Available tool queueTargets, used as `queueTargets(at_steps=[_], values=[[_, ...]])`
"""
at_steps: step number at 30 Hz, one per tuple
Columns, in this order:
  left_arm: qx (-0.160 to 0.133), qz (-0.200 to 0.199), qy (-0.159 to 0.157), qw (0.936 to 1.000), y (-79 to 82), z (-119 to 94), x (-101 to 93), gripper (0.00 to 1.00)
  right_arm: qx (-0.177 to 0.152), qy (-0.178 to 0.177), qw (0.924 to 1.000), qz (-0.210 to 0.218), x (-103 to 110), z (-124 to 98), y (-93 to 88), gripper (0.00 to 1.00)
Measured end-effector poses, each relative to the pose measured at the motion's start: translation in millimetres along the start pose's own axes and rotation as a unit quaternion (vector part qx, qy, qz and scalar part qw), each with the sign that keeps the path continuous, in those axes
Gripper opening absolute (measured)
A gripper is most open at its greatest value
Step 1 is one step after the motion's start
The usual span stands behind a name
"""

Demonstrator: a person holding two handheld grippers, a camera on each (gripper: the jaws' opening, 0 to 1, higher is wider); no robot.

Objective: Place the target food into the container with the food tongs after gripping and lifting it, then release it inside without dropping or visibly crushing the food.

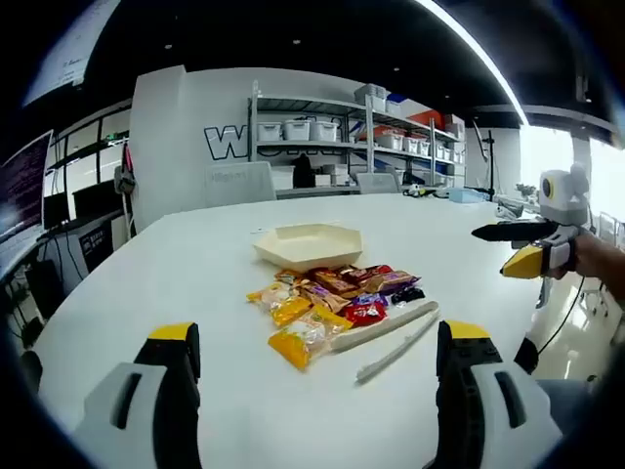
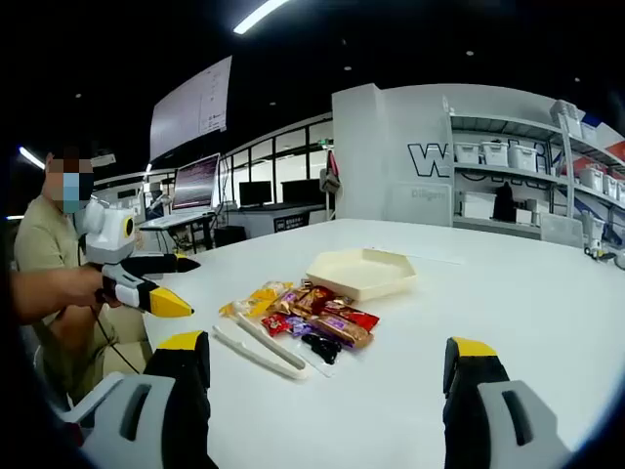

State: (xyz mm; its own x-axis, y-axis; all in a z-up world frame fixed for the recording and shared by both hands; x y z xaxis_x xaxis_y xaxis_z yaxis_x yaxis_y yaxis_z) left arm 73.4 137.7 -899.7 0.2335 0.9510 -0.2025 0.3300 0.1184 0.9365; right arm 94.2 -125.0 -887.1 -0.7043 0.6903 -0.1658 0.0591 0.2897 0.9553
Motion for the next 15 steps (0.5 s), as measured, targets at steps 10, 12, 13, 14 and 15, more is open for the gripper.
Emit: queueTargets(at_steps=[10,12,13,14,15], values=[[0.0,-0.009,-0.001,1.0,1.2,-3,-10.1,0.99,0.014,0.006,0.9999,-0.007,7,-8,-8.0,0.99],[0.006,0.01,0.004,0.9999,-2.9,-5,-11.2,0.99,0.017,0.009,0.9997,-0.014,9,-7,-9.0,0.99],[0.008,0.011,0.003,0.9999,-4.0,-5,-11.8,0.99,0.018,0.011,0.9996,-0.018,9,-7,-9.4,0.99],[0.011,0.013,0.003,0.9999,-6.1,-6,-12.3,0.99,0.019,0.011,0.9995,-0.021,9,-6,-10.1,0.99],[0.012,0.013,0.004,0.9998,-7.8,-7,-12.3,0.99,0.019,0.012,0.9995,-0.021,10,-5,-10.5,0.99]])
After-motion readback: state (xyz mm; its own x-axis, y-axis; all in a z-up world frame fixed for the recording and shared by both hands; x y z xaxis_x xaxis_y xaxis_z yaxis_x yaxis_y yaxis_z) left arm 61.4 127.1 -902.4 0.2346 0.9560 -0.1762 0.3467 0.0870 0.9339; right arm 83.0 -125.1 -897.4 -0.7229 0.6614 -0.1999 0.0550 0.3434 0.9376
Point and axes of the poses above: the point that each gripper's makers call its tool centre point, and the gripper's own axes: z roughly forward along the fingers, x roughly to its left, y roughly out of its top, the point moved 6 cm from there along -z, roughly backward along the fingers, and after that the axes turned 12 degrees about -z, right-handed, at the moved point
